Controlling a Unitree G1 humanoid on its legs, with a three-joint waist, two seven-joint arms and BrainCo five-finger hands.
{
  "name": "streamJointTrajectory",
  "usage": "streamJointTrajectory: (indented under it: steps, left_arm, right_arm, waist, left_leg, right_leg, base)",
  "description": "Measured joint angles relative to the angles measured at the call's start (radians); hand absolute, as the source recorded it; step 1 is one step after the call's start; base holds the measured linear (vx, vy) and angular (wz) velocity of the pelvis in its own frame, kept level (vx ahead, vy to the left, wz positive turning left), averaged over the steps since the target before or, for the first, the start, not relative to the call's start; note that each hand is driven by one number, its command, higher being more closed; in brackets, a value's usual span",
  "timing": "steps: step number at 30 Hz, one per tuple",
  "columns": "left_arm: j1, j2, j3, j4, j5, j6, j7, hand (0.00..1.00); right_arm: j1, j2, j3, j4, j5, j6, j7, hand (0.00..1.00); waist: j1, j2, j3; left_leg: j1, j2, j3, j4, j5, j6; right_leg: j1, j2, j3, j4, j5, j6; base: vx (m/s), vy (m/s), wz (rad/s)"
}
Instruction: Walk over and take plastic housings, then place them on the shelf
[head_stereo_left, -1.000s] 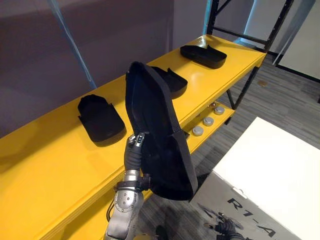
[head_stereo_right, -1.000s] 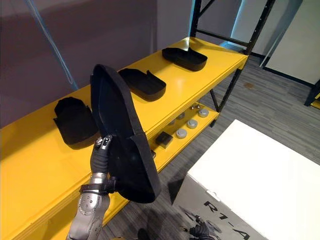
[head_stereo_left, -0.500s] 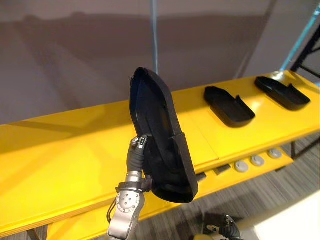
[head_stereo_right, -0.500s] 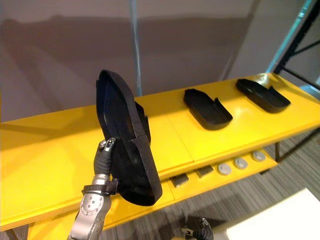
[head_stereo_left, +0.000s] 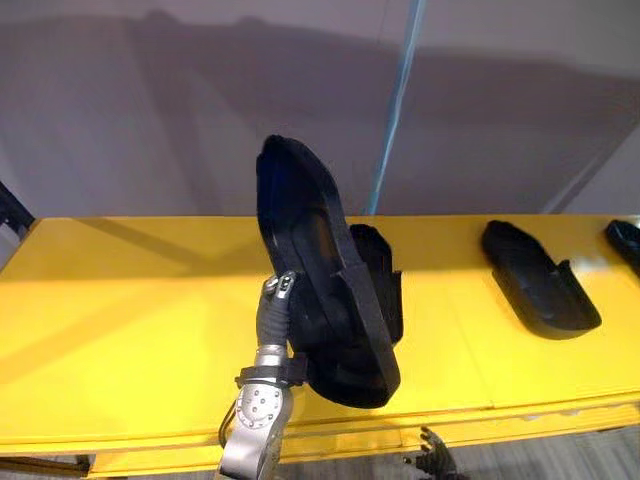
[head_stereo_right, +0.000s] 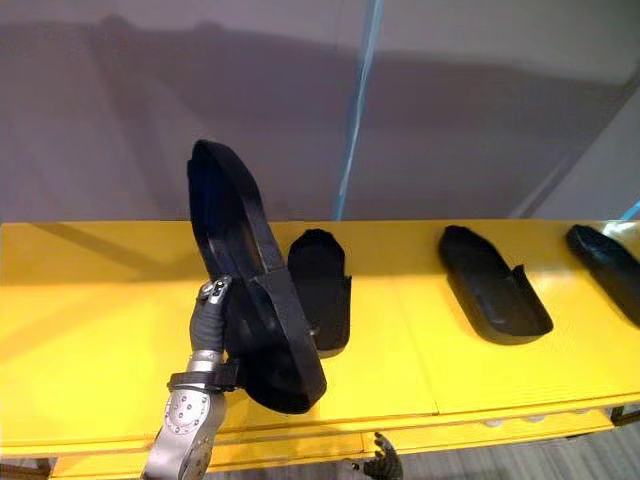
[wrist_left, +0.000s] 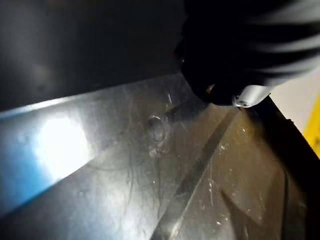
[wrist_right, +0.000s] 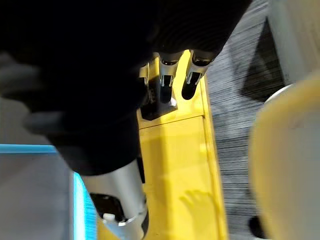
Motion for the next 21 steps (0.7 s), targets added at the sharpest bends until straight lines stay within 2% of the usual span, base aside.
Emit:
streamJointTrajectory:
  steps: [1, 2, 3, 4, 5, 6, 7, 8, 9, 10, 11, 12, 13, 16, 19, 21]
  left_arm:
    - [0.0, 0.0, 0.0, 0.003, -0.001, 0.0, 0.002, 1.0]
    - [-0.004, 0.006, -0.003, 0.006, -0.001, 0.0, 0.006, 1.0]
    - [-0.024, 0.007, -0.018, 0.016, -0.001, 0.0, 0.015, 1.0]
    - [-0.036, 0.003, -0.028, 0.017, -0.001, 0.0, 0.019, 1.0]
    - [-0.061, -0.008, -0.043, 0.017, -0.002, -0.001, 0.022, 1.0]
    - [-0.093, 0.011, -0.053, 0.028, -0.005, -0.004, 0.024, 1.0]
    - [-0.121, 0.029, -0.053, 0.053, -0.01, -0.006, 0.026, 1.0]
    - [-0.132, 0.037, -0.053, 0.063, -0.01, -0.006, 0.027, 1.0]
    - [-0.145, 0.049, -0.052, 0.066, -0.01, -0.006, 0.028, 1.0]
    - [-0.149, 0.05, -0.052, 0.066, -0.01, -0.008, 0.028, 1.0]
    - [-0.155, 0.051, -0.05, 0.066, -0.009, -0.012, 0.029, 1.0]
    - [-0.155, 0.054, -0.047, 0.069, -0.009, -0.017, 0.031, 1.0]
    - [-0.154, 0.031, -0.065, 0.12, -0.008, -0.012, 0.024, 1.0]
    - [-0.151, 0.035, -0.061, 0.12, -0.008, -0.011, 0.02, 1.0]
    - [-0.125, 0.025, -0.066, 0.117, 0.01, -0.007, 0.013, 1.0]
    - [-0.1, 0.017, -0.044, 0.112, 0.013, -0.005, -0.003, 1.0]
  right_arm:
    - [-0.011, -0.01, -0.003, 0.007, -0.003, 0.003, -0.004, 0.0]
    - [-0.017, -0.024, -0.007, 0.014, -0.006, 0.003, -0.009, 0.0]
    - [-0.03, -0.04, -0.015, 0.024, -0.011, 0.003, -0.014, 0.0]
    - [-0.03, -0.05, -0.016, 0.025, -0.012, 0.003, -0.016, 0.0]
    - [-0.03, -0.061, -0.031, 0.036, -0.016, 0.005, -0.017, 0.0]
    - [-0.038, -0.046, -0.038, 0.047, -0.017, 0.012, -0.019, 0.0]
    - [-0.031, -0.024, -0.031, 0.047, -0.02, 0.017, -0.017, 0.0]
    - [-0.029, -0.013, -0.031, 0.048, -0.021, 0.019, -0.016, 0.0]
    - [-0.033, 0.002, -0.027, 0.049, -0.021, 0.02, -0.014, 0.0]
    - [-0.036, 0.006, -0.023, 0.05, -0.021, 0.021, -0.013, 0.0]
    - [-0.049, 0.004, -0.02, 0.048, -0.023, 0.022, -0.009, 0.0]
    - [-0.059, 0.003, -0.018, 0.053, -0.023, 0.024, -0.009, 0.0]
    - [-0.061, -0.007, -0.014, 0.045, -0.012, 0.023, 0.001, 0.0]
    - [-0.06, -0.007, -0.016, 0.048, -0.002, 0.023, 0.004, 0.0]
    - [-0.059, -0.032, -0.035, 0.046, 0.003, 0.022, 0.004, 0.0]
    - [-0.053, -0.054, -0.035, 0.067, 0.002, 0.021, -0.005, 0.0]
  waist:
    - [0.002, 0.004, -0.001]
    - [-0.004, 0.009, -0.003]
    - [-0.014, 0.021, -0.01]
    - [-0.022, 0.033, -0.017]
    - [-0.025, 0.053, -0.026]
    - [-0.031, 0.028, -0.025]
    - [-0.032, 0.023, -0.026]
    - [-0.032, 0.024, -0.026]
    - [-0.03, 0.025, -0.023]
    - [-0.027, 0.027, -0.02]
    - [-0.023, 0.038, -0.003]
    - [-0.025, 0.039, 0.002]
    - [-0.047, 0.028, 0.019]
    - [-0.043, 0.023, 0.024]
    - [-0.046, 0.054, 0.016]
    - [-0.041, 0.068, 0.005]
  left_leg:
    - [0.004, 0.041, 0.008, 0.031, -0.016, -0.029]
    - [0.021, 0.112, -0.001, 0.035, -0.032, -0.066]
    - [0.044, 0.164, -0.03, -0.046, 0.001, -0.113]
    - [0.063, 0.187, -0.048, -0.121, 0.043, -0.136]
    - [0.104, 0.187, -0.103, -0.227, 0.087, -0.242]
    - [0.111, 0.144, -0.1, -0.24, 0.083, -0.24]
    - [0.117, 0.123, -0.1, -0.237, 0.081, -0.234]
    - [0.117, 0.117, -0.1, -0.23, 0.077, -0.228]
    - [0.116, 0.11, -0.094, -0.212, 0.068, -0.213]
    - [0.117, 0.11, -0.085, -0.206, 0.064, -0.207]
    - [0.118, 0.117, -0.074, -0.188, 0.059, -0.197]
    - [0.117, 0.123, -0.068, -0.178, 0.056, -0.194]
    - [0.122, 0.078, -0.094, -0.145, 0.019, -0.159]
    - [0.115, 0.082, -0.125, -0.135, 0.007, -0.182]
    - [0.125, 0.11, -0.134, -0.166, 0.03, -0.177]
    - [0.166, 0.121, -0.13, -0.227, 0.058, -0.164]
  right_leg:
    - [0.0, 0.0, 0.005, 0.008, 0.0, 0.0]
    - [0.001, -0.01, 0.007, 0.013, 0.0, 0.0]
    - [0.002, -0.024, -0.003, 0.019, 0.004, 0.007]
    - [0.003, -0.032, -0.014, 0.018, 0.007, 0.013]
    - [0.003, -0.05, -0.02, 0.016, 0.018, 0.032]
    - [0.018, -0.089, -0.021, -0.01, 0.064, 0.065]
    - [0.038, -0.105, -0.024, -0.038, 0.128, 0.068]
    - [0.042, -0.111, -0.024, -0.042, 0.157, 0.067]
    - [0.039, -0.117, -0.016, -0.038, 0.211, 0.064]
    - [0.029, -0.119, -0.012, -0.019, 0.231, 0.059]
    - [-0.042, -0.127, -0.005, 0.079, 0.23, 0.039]
    - [-0.076, -0.108, 0.009, 0.11, 0.176, 0.059]
    - [-0.08, -0.021, 0.148, 0.173, 0.024, 0.049]
    - [-0.039, -0.019, 0.149, 0.143, -0.1, 0.066]
    - [-0.017, 0.015, 0.132, 0.109, -0.1, 0.051]
    - [0.036, 0.037, 0.122, 0.026, -0.058, 0.039]
  base:
    - [0.15, 0.051, 0.21]
    - [0.12, 0.176, 0.16]
    - [0.12, 0.287, 0.31]
    - [0.1, 0.316, 0.35]
    - [0.11, 0.516, 0.27]
    - [0.09, 0.548, 0.24]
    - [0.07, 0.455, 0.19]
    - [0.05, 0.309, 0.09]
    - [0.06, 0.276, -0.02]
    - [0.07, 0.388, -0.16]
    - [0.04, 0.315, -0.23]
    - [-0.01, 0.238, 0.34]
    - [-0.04, 0.032, 0.62]
    - [-0.04, -0.171, 0.41]
    - [-0.01, -0.181, 0.09]
    - [0.07, -0.102, -0.01]
